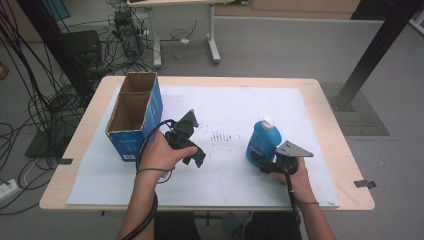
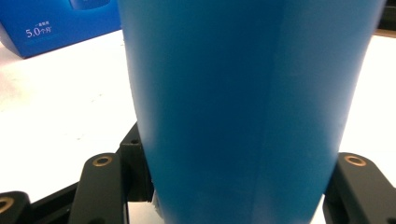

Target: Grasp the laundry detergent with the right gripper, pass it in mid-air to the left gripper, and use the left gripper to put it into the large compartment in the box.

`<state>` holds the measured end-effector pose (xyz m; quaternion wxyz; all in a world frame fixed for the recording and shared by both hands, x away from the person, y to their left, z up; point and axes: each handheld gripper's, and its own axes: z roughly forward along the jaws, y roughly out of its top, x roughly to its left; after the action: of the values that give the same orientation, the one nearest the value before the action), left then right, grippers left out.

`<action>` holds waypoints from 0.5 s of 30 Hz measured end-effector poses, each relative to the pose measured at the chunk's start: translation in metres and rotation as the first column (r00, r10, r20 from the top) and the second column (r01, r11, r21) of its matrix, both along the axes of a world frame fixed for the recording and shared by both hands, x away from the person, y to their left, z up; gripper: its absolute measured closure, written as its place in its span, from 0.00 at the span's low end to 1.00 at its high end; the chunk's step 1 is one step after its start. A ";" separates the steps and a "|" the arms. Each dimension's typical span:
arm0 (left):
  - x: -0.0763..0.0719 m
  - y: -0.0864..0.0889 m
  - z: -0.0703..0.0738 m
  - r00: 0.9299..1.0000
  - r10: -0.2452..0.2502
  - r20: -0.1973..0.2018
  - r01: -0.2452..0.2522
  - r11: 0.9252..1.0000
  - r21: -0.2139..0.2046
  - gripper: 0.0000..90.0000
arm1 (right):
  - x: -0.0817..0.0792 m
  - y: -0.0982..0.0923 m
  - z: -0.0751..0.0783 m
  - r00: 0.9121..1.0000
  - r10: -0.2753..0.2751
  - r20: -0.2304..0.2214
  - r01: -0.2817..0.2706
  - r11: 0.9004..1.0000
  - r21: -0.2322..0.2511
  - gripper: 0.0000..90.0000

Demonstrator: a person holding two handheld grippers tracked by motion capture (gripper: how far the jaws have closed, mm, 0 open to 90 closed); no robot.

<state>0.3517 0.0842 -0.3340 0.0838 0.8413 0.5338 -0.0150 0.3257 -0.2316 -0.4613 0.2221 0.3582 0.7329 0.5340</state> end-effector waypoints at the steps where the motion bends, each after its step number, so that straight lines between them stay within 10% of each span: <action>1: 0.000 0.000 0.000 1.000 0.000 0.001 0.000 1.000 0.001 0.10 | 0.000 0.000 0.000 1.000 0.000 0.001 0.000 1.000 0.000 0.44; 15: 0.000 0.000 0.005 1.000 0.000 0.008 0.000 1.000 0.006 0.10 | -0.001 0.001 0.001 1.000 -0.003 0.014 0.003 1.000 -0.009 0.44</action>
<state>0.3521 0.0844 -0.3292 0.0835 0.8417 0.5333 -0.0100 0.3245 -0.2306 -0.4607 0.2297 0.3543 0.7334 0.5328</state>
